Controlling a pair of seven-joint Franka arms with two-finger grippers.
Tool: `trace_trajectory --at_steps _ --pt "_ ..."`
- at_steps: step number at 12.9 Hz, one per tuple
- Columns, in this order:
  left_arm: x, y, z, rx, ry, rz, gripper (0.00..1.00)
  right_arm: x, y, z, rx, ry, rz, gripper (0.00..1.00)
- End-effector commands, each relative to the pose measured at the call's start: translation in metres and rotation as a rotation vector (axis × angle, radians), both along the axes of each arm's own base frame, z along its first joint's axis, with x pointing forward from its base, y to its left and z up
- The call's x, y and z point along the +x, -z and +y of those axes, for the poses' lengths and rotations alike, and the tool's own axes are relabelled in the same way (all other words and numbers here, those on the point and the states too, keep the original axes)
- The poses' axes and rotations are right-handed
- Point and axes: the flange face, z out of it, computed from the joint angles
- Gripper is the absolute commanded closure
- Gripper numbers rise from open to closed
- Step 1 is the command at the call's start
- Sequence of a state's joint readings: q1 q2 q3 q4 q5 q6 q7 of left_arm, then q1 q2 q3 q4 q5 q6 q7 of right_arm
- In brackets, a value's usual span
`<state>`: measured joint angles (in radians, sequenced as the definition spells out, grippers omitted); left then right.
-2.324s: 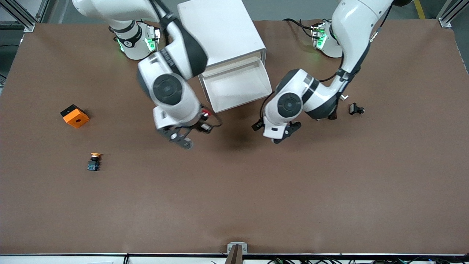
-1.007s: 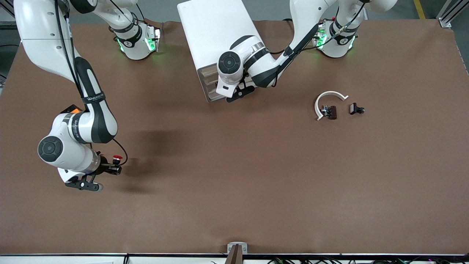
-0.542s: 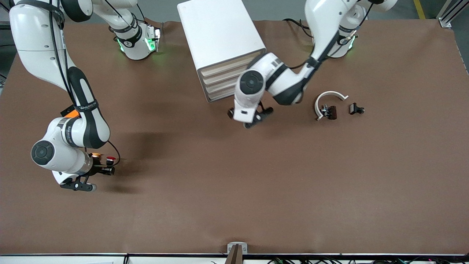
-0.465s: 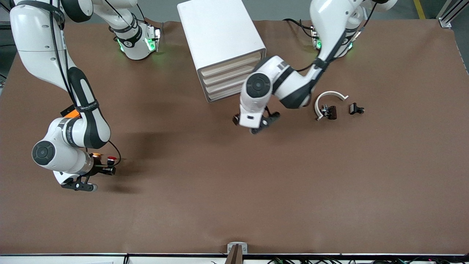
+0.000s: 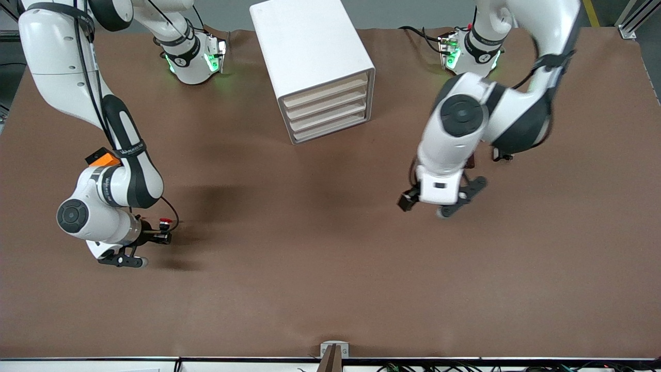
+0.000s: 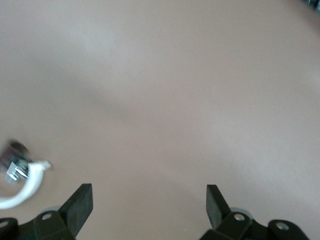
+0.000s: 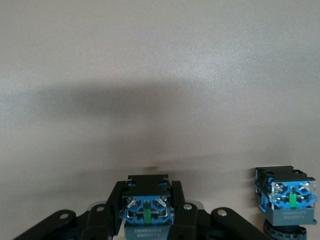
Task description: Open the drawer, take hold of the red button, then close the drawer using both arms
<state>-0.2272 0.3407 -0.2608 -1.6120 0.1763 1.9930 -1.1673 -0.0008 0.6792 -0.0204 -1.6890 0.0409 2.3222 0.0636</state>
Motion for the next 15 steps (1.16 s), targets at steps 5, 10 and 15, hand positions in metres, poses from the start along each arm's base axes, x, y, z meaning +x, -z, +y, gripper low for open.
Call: trace_trajectory --at_steps 5,10,15 --pt "-0.01 -0.108 0.11 0.077 0.139 -0.01 0.0 -0.007 0.016 -0.002 0.062 0.059 0.027 1.0" --pt "-0.02 -0.147 0.151 0.041 0.223 0.025 0.0 -0.007 0.018 0.002 0.06 0.042 0.031 0.66" --pt "-0.043 -0.181 0.216 -0.036 0.375 0.06 0.0 -0.003 0.011 0.014 0.041 -0.033 0.016 0.0"
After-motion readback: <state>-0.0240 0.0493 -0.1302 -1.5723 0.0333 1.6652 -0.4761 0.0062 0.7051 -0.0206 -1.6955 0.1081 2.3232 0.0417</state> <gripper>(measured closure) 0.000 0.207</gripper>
